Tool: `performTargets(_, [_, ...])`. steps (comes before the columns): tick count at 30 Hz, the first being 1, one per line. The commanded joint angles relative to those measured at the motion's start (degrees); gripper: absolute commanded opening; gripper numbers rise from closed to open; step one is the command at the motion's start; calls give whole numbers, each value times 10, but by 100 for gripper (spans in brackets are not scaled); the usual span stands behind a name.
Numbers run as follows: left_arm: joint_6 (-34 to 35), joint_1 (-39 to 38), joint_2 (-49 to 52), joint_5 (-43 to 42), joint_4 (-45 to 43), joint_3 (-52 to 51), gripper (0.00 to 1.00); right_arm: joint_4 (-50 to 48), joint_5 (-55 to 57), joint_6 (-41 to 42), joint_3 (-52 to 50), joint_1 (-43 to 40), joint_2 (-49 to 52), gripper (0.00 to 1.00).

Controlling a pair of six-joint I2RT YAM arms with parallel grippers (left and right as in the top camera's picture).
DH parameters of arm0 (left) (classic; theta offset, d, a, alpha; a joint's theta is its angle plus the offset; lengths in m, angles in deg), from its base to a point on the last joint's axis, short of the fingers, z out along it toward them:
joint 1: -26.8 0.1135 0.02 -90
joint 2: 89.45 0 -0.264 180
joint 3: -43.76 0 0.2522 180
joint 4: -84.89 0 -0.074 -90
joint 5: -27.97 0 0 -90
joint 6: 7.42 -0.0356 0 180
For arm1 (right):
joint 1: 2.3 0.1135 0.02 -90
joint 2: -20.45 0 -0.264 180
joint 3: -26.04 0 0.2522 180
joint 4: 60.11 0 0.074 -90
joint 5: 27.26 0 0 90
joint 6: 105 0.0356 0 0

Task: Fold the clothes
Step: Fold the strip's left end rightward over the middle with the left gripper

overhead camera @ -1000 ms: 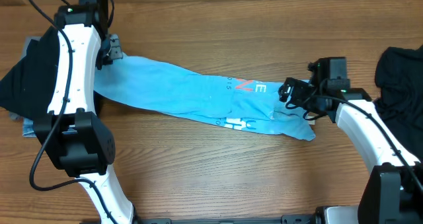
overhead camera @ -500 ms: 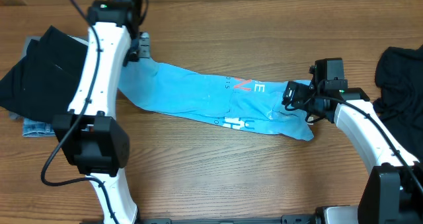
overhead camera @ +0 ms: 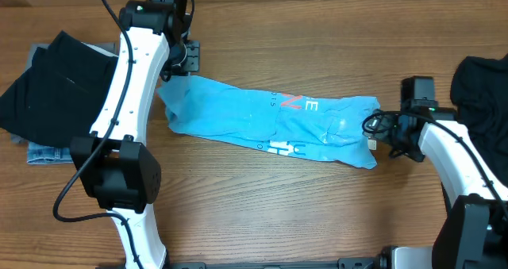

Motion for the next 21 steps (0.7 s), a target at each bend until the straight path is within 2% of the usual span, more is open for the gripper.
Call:
performTargets(1, [-11, -22, -1, -44, 1, 19, 4, 0, 8, 12, 1, -2, 0, 100])
performTargets(21, [-11, -191, 33, -24, -43, 17, 7, 6, 9, 12, 1, -2, 0, 100])
